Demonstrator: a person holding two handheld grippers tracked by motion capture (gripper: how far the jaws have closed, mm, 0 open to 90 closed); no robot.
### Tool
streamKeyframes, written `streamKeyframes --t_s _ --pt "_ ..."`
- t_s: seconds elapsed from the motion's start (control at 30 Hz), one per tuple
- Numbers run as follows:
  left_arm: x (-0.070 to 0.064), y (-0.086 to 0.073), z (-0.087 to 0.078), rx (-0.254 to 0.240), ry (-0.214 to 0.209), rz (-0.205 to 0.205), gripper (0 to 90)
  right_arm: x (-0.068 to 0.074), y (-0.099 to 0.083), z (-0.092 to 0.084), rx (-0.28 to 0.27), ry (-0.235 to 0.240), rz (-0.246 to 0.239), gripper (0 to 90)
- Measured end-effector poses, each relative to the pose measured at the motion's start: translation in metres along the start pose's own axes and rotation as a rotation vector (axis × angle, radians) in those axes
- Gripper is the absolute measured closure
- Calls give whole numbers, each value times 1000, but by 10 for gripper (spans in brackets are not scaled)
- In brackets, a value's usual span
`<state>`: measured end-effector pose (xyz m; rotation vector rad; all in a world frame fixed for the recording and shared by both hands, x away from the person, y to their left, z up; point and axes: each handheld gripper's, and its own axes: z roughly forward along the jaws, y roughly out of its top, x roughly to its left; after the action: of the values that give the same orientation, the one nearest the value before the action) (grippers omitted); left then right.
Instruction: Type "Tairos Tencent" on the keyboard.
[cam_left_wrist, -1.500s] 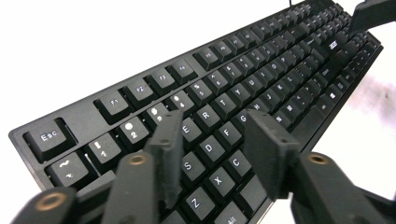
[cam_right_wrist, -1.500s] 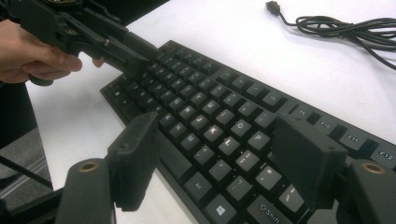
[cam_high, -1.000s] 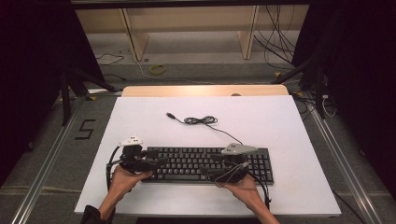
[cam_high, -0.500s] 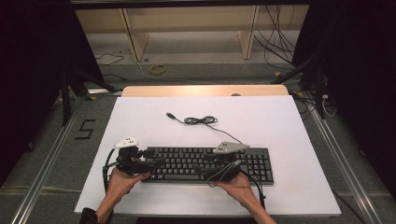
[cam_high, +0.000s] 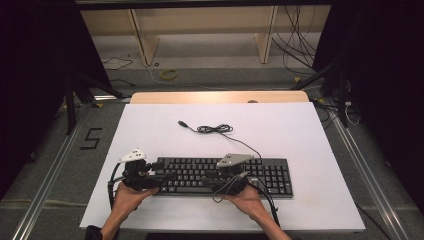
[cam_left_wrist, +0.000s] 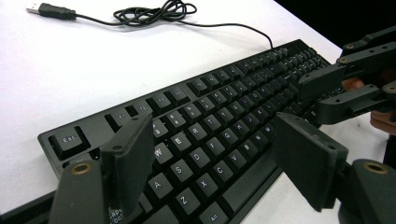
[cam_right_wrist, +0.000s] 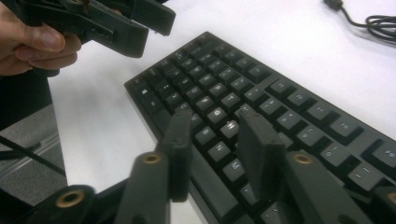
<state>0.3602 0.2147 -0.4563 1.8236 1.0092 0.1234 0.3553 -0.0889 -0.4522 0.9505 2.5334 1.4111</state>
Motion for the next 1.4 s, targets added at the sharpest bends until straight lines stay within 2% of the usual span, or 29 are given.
streamKeyframes --t_s 0.3,0.67,1.4 --pt "0 -4 -3 -7 4 4 288 4 1 9 33 13 -28 802" --pt "0 -10 -7 -8 14 -4 288 7 0 22 80 27 -48 897" --pt "-1 -15 -10 -9 8 5 285 12 -2 39 137 17 -73 900"
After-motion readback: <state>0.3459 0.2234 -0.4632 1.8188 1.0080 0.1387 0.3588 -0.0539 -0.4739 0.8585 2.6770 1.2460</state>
